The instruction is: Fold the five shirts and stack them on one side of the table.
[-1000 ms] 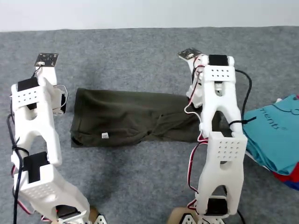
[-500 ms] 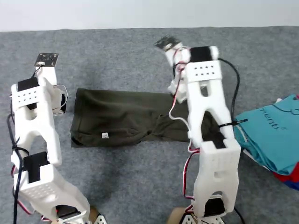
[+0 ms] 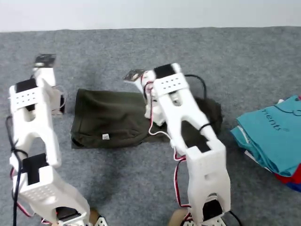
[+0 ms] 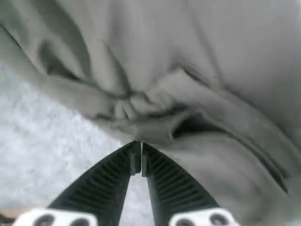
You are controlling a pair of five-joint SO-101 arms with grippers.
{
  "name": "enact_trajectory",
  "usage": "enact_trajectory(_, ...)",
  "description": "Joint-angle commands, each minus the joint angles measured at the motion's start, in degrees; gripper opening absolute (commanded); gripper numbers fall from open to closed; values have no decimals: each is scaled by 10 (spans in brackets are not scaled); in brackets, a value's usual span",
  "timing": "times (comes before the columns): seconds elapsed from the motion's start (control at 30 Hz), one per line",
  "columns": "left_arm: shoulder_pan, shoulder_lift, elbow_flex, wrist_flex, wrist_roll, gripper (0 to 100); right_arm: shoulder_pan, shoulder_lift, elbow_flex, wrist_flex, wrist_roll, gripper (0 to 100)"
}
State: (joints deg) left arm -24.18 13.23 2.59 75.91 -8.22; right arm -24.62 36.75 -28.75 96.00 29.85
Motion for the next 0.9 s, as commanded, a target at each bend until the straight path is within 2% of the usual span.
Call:
enact_trajectory(0.0,-50,-64,-15,-5,20,2,-11,16,-1,-27,5,9)
enact_trajectory(0.27,-147,-178,-14,-5,35,2,-13,-23,-53,21,-2,9)
enact_trajectory(0.37,-181,-210,-14,-4,62,2,-20,-55,-84,39,-39,9)
enact_trajectory(0.53,-216,-245,7,17,65,2,-54,-94,-119,38,-131,9)
enact_trajectory(0.63,-241,-264,34,39,64,2,-90,-95,-149,24,-178,11)
enact_trajectory(0.87,-328,-326,114,54,61,2,-138,-73,-156,-106,-179,27)
